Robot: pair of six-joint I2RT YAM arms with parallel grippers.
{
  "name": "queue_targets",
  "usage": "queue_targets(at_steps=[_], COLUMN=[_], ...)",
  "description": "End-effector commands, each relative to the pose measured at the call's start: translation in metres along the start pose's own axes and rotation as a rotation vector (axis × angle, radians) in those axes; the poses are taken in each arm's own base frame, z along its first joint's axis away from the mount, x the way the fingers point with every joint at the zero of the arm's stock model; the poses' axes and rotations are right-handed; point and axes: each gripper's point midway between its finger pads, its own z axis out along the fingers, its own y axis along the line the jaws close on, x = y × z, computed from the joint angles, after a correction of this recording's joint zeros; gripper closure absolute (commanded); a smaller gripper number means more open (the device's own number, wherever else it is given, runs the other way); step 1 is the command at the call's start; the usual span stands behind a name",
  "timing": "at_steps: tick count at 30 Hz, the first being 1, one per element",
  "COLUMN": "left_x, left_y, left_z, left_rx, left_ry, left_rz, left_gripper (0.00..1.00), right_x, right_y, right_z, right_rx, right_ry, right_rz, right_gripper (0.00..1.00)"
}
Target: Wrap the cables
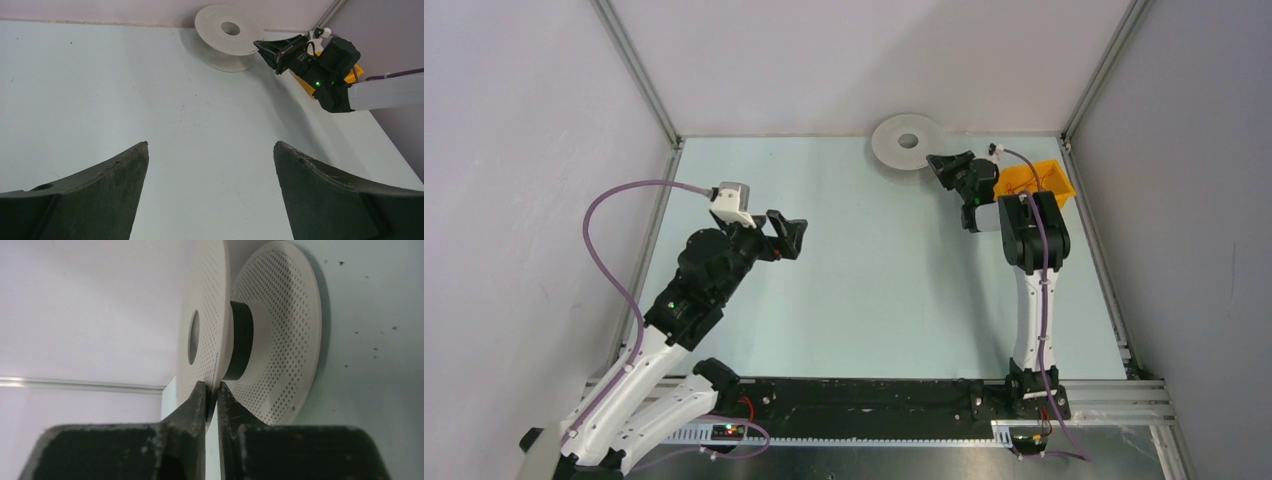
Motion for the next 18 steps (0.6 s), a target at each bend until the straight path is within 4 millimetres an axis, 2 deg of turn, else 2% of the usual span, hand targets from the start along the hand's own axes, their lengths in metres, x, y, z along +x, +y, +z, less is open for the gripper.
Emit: queue_targets(at_steps=[1, 8, 10, 11, 12, 13, 14, 15, 18], left_x=[-0.007, -0.005, -0.003, -0.003, -0.002, -0.001, -0.001, 0.0, 0.002], left_y=[0.0, -0.007, -0.005, -0.005, -0.005, -0.004, -0.003, -0.003, -0.001], left_z=[0.001, 0.0, 0.001, 0.001, 0.002, 0.003, 0.004, 0.005, 0.007], left_rx=[0.005, 0.051, 0.045, 0.044, 0.04, 0.037, 0.031, 0.03, 0.016], left_ry=[-0.034, -0.02, -0.016, -0.014, -0.011, -0.009, -0.007, -0.005, 0.004], left_rz=[0.021, 0.053, 0.053, 0.052, 0.05, 0.049, 0.048, 0.048, 0.047], left_gripper=[0.02, 0.0, 0.0, 0.0, 0.01, 0.01, 0.01, 0.01, 0.02], right_x=[-0.023, -0.023, -0.028, -0.023, -0.026, -0.021, -0.025, -0.019, -0.012], right_y=[0.054, 0.075, 0.093, 0.089, 0.102, 0.097, 0.112, 0.106, 0.122], right_z=[-0.009, -0.04, -0.057, -0.066, -0.074, -0.083, -0.093, -0.101, -0.132], right_rx=[-0.158, -0.208, -0.246, -0.236, -0.26, -0.247, -0.271, -0.255, -0.266], right_ry=[-0.026, 0.046, 0.046, 0.064, 0.059, 0.073, 0.063, 0.078, 0.099], right_rz=[-0.073, -0.056, -0.076, -0.079, -0.105, -0.113, -0.147, -0.158, -0.269], right_gripper=[0.99, 1.0, 1.0, 1.0, 1.0, 1.0, 1.0, 1.0, 1.0])
